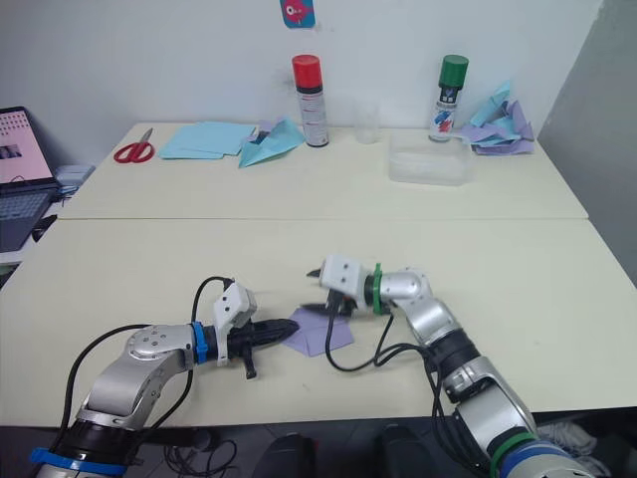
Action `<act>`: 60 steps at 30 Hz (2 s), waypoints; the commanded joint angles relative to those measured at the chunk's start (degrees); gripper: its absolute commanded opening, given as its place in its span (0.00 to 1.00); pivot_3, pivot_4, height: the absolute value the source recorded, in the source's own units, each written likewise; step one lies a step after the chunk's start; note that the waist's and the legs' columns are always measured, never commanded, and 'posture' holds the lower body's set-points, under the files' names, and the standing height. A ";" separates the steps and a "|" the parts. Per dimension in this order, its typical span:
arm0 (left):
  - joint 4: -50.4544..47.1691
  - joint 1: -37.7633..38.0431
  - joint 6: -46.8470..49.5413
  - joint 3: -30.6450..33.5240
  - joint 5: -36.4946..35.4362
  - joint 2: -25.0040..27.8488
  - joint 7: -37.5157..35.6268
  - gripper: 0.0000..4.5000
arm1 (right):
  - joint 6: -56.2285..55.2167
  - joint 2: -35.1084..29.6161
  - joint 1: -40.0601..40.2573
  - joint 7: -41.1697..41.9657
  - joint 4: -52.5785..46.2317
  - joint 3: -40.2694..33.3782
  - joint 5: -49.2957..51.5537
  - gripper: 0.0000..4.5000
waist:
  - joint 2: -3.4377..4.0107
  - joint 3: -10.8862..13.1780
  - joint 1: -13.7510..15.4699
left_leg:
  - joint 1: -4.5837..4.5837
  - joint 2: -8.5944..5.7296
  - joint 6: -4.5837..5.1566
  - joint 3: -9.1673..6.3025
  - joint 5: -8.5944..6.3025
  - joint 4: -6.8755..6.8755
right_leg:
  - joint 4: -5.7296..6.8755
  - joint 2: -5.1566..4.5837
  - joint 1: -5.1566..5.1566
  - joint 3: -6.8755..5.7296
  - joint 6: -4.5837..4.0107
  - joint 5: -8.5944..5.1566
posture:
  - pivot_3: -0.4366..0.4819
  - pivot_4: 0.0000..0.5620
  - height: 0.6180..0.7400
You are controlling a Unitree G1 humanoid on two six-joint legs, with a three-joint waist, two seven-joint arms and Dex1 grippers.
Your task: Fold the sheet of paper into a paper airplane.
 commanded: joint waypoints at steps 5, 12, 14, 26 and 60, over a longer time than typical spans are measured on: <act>1.57 1.85 4.03 -0.49 1.27 0.62 2.02 0.00 | 9.33 -2.42 6.01 6.13 -18.12 -0.84 9.89 0.39 | 0.04 -0.07 0.00 | 0.02 -0.01 0.00 -0.07 0.00 -0.13 | -0.06 0.01 0.02 -0.11 -0.08 -0.06 | 0.48 0.27 1.00; 0.80 1.76 5.07 -1.63 1.88 0.45 2.37 0.00 | 3.67 -1.88 10.14 -0.43 -9.56 6.55 -0.83 0.01 | 0.05 -0.07 -0.07 | 0.08 -0.02 0.00 -0.04 0.00 -0.15 | -0.09 0.01 0.01 -0.06 -0.35 -0.22 | 0.48 0.27 1.00; 0.36 1.92 5.33 -1.82 1.74 0.50 2.52 0.00 | 3.02 -1.30 9.54 -2.57 -7.07 6.94 -2.56 0.01 | 0.06 -0.07 -0.07 | 0.06 -0.02 0.00 -0.03 0.00 -0.15 | -0.12 -0.01 0.02 -0.05 -0.36 -0.23 | 0.48 0.27 1.00; 0.40 2.36 5.03 -1.96 2.06 1.82 2.60 0.00 | 7.09 -11.46 12.13 -3.29 -11.38 6.71 -8.33 0.01 | 0.07 -0.17 -0.06 | 0.09 -0.02 -0.01 -0.01 0.00 -0.17 | -0.37 -0.19 0.17 -0.01 -0.32 -0.21 | 0.48 0.27 1.00; -2.76 -4.10 5.37 -4.29 0.53 -0.35 2.04 0.00 | 8.91 -11.32 13.88 -4.95 -17.63 9.79 -9.89 0.01 | 0.14 -0.35 0.00 | 0.08 -0.06 -0.01 0.03 0.00 -0.74 | -1.04 -0.24 0.21 -0.02 -0.02 -0.05 | 0.48 0.27 1.00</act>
